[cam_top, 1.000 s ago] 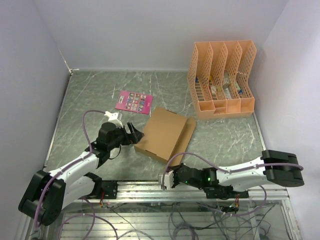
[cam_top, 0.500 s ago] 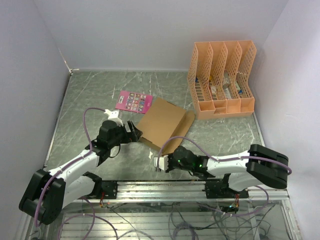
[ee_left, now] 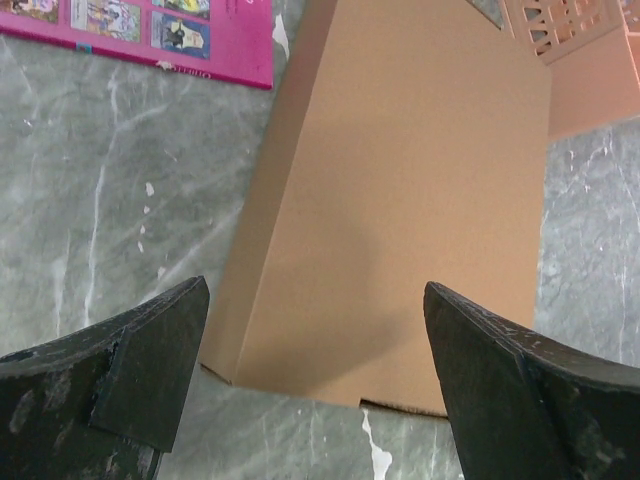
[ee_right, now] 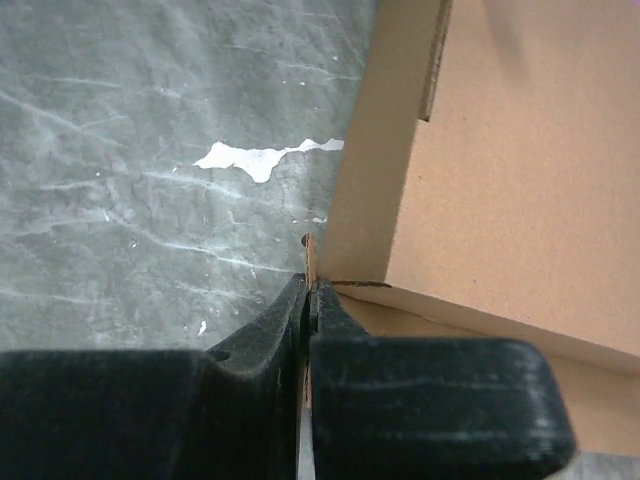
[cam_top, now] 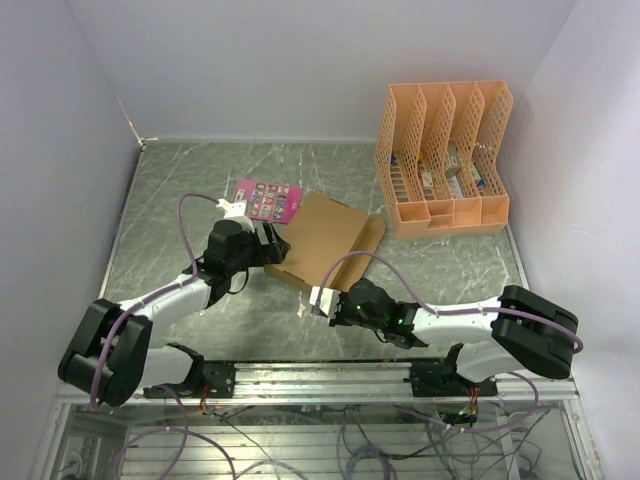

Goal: Fold the paper box

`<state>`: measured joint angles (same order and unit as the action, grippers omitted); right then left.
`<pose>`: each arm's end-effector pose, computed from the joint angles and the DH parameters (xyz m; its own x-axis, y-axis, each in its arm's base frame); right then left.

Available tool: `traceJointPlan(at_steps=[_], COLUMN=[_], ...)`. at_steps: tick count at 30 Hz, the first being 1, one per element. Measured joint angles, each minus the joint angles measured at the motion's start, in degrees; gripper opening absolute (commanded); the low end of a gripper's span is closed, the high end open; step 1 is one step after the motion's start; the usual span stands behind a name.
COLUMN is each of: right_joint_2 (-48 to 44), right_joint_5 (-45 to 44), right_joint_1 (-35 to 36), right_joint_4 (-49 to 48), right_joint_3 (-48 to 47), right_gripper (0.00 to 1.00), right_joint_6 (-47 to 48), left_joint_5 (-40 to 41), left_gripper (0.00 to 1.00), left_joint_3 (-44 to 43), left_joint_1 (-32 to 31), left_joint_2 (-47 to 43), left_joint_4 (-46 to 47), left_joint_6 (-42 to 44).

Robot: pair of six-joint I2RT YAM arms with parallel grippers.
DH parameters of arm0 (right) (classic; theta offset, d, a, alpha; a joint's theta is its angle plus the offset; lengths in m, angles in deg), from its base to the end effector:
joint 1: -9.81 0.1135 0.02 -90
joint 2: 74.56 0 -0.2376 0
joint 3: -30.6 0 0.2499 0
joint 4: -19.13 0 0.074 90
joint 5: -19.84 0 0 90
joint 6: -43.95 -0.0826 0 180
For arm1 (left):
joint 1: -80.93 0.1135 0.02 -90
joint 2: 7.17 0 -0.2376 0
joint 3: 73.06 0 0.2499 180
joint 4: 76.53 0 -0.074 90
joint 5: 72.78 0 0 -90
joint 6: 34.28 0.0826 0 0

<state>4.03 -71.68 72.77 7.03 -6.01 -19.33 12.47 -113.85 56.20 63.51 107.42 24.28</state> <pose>0.1358 0.2613 0.1013 0.1933 -0.6099 -0.7685 -0.8878 0.2247 -0.4017 0.2684 -0.1311 0.1448 -0.5917 -0.2998 -0.7483 0.2062 0.8412 -0.5000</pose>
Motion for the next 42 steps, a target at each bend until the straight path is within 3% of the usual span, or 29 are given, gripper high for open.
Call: traceJointPlan(at_steps=[9,15,18,23,28,42], right_joint_2=[-4.17,-6.34,-6.34,-6.40,-9.25,-12.74], right_joint_5=[-2.86,-3.21,-3.34,-4.09,-4.68,-7.80], right_joint_1=[0.00,0.00,0.00,0.00,0.00,0.00], right_joint_4=[2.19,2.05,1.86,1.46,1.49,1.07], right_joint_3=[0.15,1.97,2.64,3.67,3.67,3.67], right_gripper=[0.00,0.00,0.00,0.00,0.00,0.00], right_joint_6=[-11.34,-13.46,-14.14,-14.49,-14.27,-14.27], left_joint_5=[-2.91,-9.66,-12.35,-13.44,-10.95,-8.37], left_gripper=[0.96,0.78,0.75,0.76,0.86,0.91], left_joint_3=[-1.62,-1.62,-1.62,-1.62,-1.62,-1.20], left_joint_1=[0.68,0.68,0.68,0.70,1.05,5.86], left_joint_2=[5.07,7.04,7.13,7.52,6.86,6.60], left_joint_4=[4.81,9.09,9.51,8.90,7.54,6.67], left_joint_6=[1.07,1.36,1.70,2.14,2.08,-2.71])
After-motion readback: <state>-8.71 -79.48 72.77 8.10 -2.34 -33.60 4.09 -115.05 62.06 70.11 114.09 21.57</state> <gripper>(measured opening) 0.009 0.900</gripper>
